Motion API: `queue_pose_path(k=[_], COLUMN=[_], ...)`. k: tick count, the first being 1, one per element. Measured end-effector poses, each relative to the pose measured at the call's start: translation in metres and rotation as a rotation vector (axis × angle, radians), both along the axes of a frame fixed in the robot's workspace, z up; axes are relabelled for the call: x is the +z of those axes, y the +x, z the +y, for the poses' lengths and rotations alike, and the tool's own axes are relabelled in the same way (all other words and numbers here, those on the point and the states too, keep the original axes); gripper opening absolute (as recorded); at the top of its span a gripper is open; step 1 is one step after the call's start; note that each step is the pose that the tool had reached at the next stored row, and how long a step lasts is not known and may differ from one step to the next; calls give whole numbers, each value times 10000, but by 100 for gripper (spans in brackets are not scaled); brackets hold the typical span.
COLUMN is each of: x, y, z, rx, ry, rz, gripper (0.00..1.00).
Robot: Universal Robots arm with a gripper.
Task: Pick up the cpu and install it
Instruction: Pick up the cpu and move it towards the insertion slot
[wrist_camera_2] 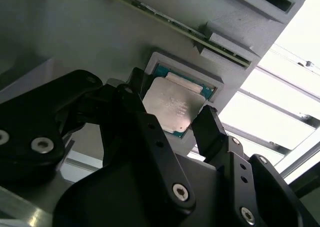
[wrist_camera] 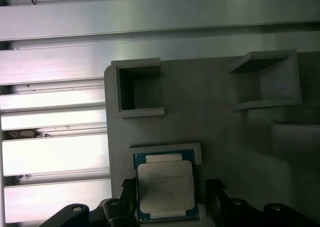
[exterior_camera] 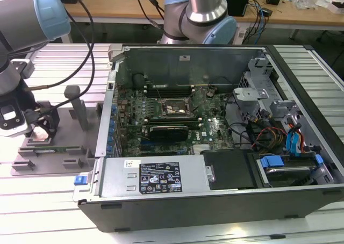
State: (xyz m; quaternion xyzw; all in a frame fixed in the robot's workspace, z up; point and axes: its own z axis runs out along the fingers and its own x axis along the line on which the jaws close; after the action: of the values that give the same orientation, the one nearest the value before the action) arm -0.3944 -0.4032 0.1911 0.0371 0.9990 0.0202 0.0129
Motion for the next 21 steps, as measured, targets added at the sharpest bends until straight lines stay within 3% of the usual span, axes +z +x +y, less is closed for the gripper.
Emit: queue_pose_path(k=[10,17,21], x=[-11,-14,-30], y=[-2,-22,-22], z=[2,34,48], rx=[0,7,450], ry=[8,12,11], rz=[0,-1,2], gripper=[66,66,66])
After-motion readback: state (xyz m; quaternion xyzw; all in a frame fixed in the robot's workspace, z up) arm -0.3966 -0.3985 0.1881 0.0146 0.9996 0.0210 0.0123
